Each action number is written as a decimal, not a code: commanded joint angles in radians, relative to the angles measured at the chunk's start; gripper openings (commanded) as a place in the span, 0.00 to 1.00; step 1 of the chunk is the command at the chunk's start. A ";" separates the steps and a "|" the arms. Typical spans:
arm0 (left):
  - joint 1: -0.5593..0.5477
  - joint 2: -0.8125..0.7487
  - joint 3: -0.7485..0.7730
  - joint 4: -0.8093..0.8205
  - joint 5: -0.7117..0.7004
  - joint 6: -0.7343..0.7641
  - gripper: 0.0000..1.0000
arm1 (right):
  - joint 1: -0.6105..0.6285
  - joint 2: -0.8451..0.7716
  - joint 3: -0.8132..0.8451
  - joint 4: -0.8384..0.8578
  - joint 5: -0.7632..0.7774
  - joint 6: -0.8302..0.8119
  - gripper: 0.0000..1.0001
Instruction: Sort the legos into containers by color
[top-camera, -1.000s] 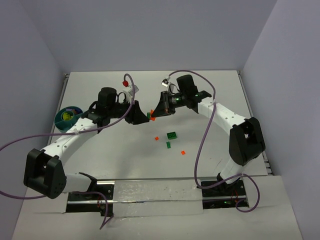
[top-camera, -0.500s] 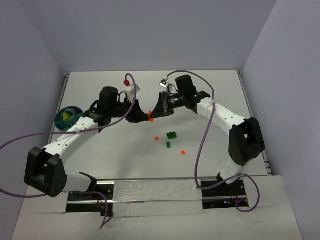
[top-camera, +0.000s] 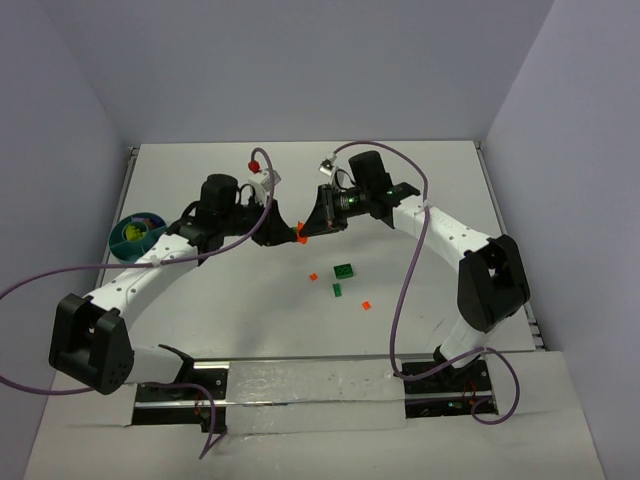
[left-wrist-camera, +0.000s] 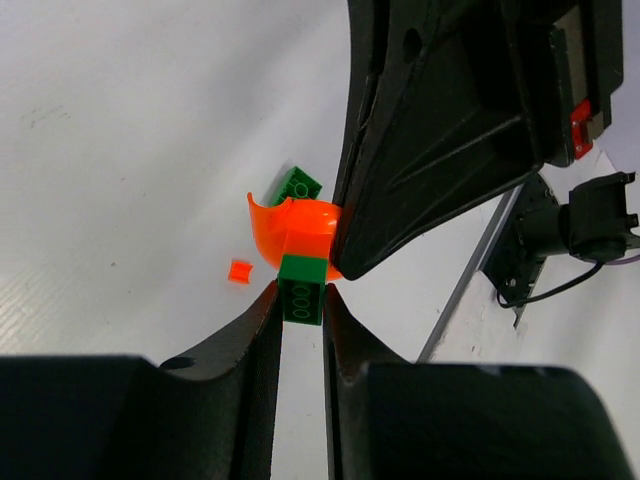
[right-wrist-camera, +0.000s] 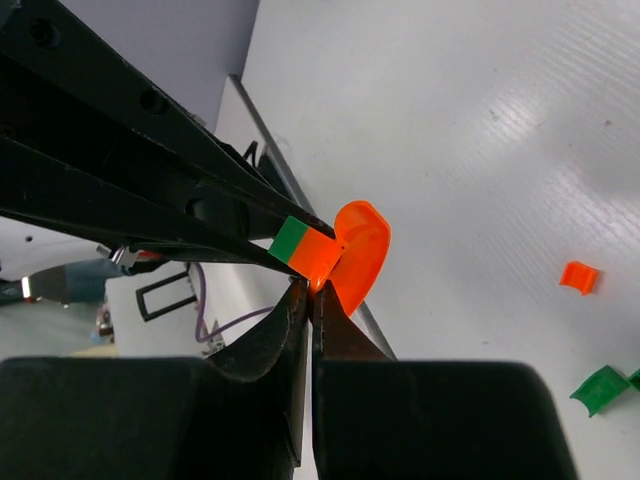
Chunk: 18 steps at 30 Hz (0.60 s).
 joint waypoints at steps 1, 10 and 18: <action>0.021 -0.016 0.033 -0.002 -0.084 -0.046 0.00 | -0.005 -0.036 0.032 -0.091 0.195 -0.066 0.00; 0.098 -0.018 0.003 0.089 0.037 -0.226 0.00 | -0.030 -0.053 0.010 -0.088 0.268 -0.072 0.00; 0.128 -0.011 -0.017 0.103 0.088 -0.222 0.00 | -0.044 -0.051 -0.013 -0.030 0.142 -0.047 0.00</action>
